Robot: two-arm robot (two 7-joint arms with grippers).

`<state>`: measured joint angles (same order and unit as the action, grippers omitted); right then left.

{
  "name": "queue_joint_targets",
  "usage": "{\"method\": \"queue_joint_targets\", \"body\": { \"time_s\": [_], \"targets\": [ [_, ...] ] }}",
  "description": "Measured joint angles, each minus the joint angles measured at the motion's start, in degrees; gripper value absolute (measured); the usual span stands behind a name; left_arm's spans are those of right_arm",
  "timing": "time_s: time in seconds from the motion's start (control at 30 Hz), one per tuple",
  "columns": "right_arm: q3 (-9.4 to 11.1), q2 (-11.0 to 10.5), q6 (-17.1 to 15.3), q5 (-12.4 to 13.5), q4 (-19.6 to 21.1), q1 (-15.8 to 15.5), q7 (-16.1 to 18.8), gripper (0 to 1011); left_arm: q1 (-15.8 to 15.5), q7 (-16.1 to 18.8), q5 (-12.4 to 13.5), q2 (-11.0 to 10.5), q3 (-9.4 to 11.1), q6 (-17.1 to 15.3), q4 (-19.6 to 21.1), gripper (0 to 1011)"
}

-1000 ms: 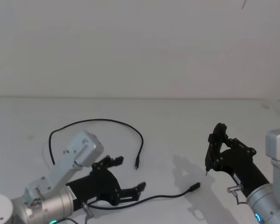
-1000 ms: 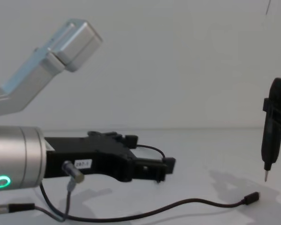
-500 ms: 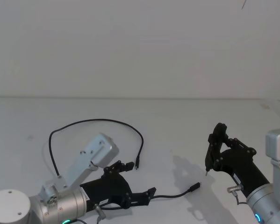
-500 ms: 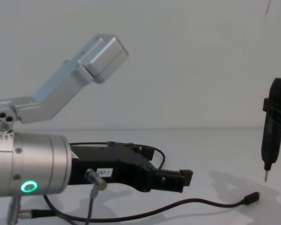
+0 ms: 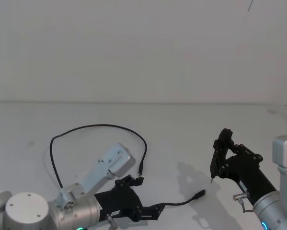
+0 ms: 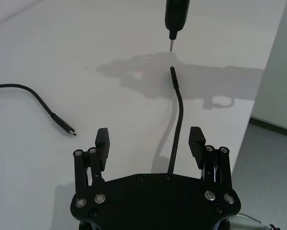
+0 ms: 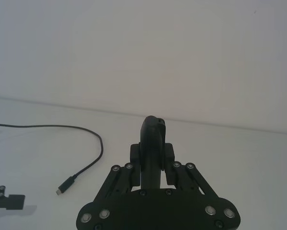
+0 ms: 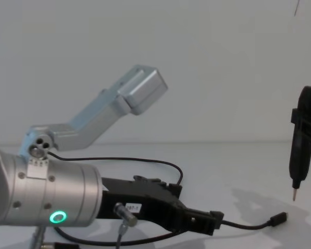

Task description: Pick up the data cable with the one hand.

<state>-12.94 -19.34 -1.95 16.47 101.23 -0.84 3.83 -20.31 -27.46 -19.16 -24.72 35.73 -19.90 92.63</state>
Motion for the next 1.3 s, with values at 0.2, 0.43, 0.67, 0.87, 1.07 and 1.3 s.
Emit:
{"method": "queue_joint_targets", "body": {
  "time_s": [0.2, 0.43, 0.67, 0.87, 1.07, 1.3],
  "targets": [
    [0.0, 0.0, 0.0, 0.0, 0.0, 0.0, 0.0, 279, -1.2, -0.6, 0.6, 1.1, 0.8, -0.8, -1.9, 1001],
    [0.0, 0.0, 0.0, 0.0, 0.0, 0.0, 0.0, 279, -2.0, -0.9, 0.9, 1.8, 1.3, -1.4, -3.1, 876],
    [0.0, 0.0, 0.0, 0.0, 0.0, 0.0, 0.0, 279, -2.4, -1.1, 1.1, 2.2, 1.6, -1.7, -3.8, 684],
    [0.0, 0.0, 0.0, 0.0, 0.0, 0.0, 0.0, 279, -2.6, -1.2, 1.2, 2.5, 1.7, -1.9, -4.2, 484],
    [0.0, 0.0, 0.0, 0.0, 0.0, 0.0, 0.0, 279, -2.8, -1.3, 1.3, 2.6, 1.8, -2.0, -4.4, 295],
    [0.0, 0.0, 0.0, 0.0, 0.0, 0.0, 0.0, 279, -2.9, -1.3, 1.4, 2.7, 1.9, -2.1, -4.5, 91]
  ]
}}
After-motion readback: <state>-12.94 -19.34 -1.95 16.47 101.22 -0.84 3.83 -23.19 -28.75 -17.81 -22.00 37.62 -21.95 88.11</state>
